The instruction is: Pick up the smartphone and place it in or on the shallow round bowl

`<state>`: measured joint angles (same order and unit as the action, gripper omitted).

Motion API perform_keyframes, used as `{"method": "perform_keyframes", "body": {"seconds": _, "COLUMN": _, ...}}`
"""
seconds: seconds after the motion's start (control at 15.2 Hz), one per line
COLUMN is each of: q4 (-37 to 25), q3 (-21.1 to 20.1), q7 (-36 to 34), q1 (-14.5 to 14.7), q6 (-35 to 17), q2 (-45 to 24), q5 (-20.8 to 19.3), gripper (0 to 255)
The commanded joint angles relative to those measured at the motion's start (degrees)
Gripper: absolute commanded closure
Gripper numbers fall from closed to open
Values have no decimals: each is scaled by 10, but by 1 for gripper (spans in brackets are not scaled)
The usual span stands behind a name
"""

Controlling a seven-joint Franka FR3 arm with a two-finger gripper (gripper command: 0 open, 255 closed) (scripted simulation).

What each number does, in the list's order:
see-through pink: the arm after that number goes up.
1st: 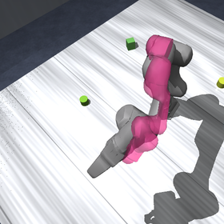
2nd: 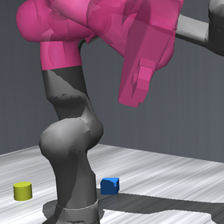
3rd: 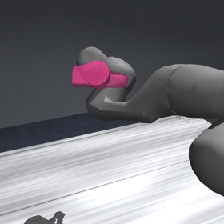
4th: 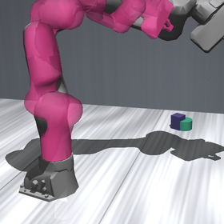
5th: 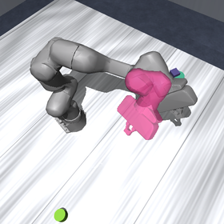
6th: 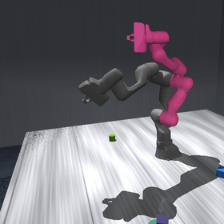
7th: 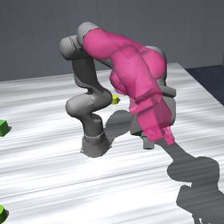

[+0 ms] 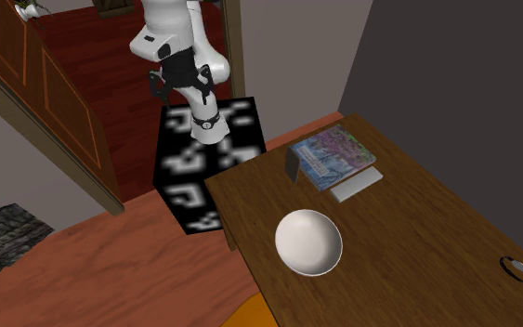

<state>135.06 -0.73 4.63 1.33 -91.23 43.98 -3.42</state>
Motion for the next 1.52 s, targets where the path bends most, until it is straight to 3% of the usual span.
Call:
{"method": "perform_keyframes", "body": {"seconds": 0.0, "q4": 0, "q3": 0, "q7": 0, "q1": 0, "q6": 0, "q2": 0, "q5": 0, "gripper": 0}}
{"method": "perform_keyframes", "body": {"seconds": 1.45, "q4": -2, "q3": -133, "q7": 94, "q1": 172, "q6": -204, "q2": -255, "q5": 96, "gripper": 0}}
